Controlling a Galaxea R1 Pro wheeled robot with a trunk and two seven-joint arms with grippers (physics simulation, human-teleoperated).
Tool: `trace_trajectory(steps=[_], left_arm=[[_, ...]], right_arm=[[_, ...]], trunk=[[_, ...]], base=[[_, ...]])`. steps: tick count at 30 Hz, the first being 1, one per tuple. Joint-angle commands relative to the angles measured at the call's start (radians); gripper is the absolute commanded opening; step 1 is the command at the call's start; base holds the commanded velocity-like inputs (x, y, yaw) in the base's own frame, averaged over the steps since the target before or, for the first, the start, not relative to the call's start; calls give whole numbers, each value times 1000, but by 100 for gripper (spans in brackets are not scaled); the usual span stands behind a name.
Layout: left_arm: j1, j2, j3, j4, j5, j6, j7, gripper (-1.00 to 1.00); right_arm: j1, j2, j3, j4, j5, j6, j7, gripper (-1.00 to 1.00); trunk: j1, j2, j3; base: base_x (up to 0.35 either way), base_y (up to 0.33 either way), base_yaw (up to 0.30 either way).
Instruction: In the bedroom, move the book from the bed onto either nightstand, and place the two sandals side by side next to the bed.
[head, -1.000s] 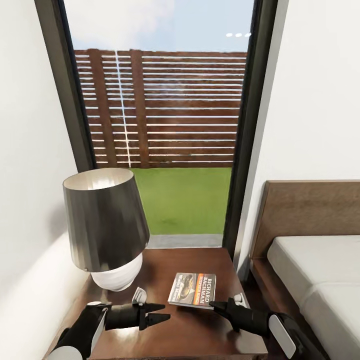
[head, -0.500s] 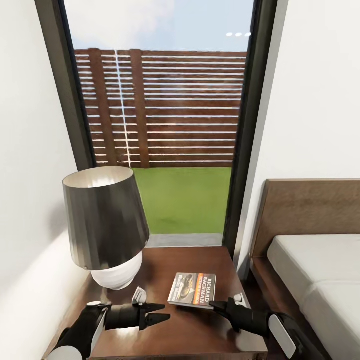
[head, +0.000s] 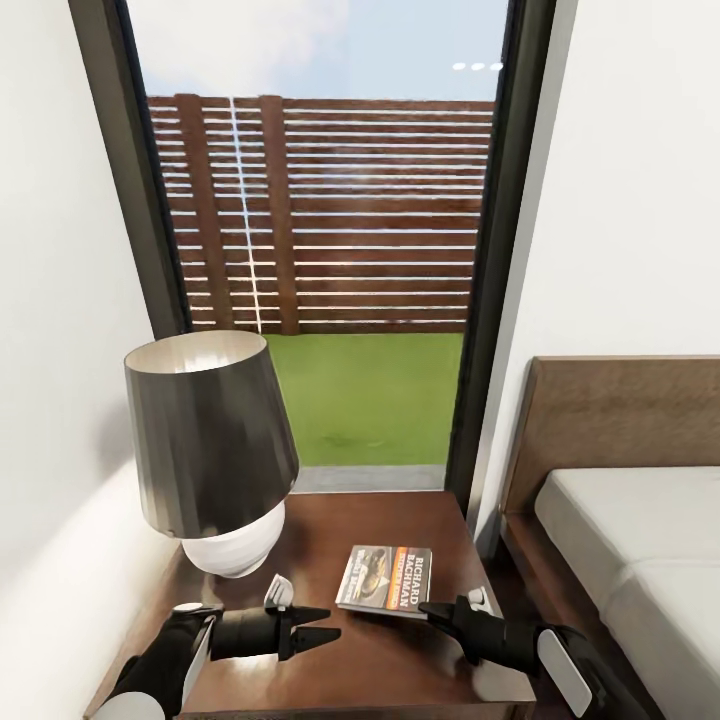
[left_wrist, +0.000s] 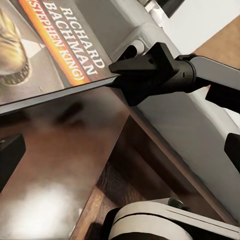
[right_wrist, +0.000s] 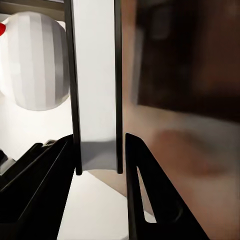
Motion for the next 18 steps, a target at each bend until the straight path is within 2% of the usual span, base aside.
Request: trace_trajectory(steps=[1, 18], left_arm=[[-1, -2, 8, -1, -11, 11, -7, 100], [-1, -1, 8, -1, -11, 11, -7, 100]], right_arm=[[-1, 0, -3, 0, 0, 5, 3, -100], [-1, 0, -3, 0, 0, 4, 3, -100]], trunk=[[0, 0, -1], [1, -1, -9]], base=[[0, 0, 0], [0, 0, 0]])
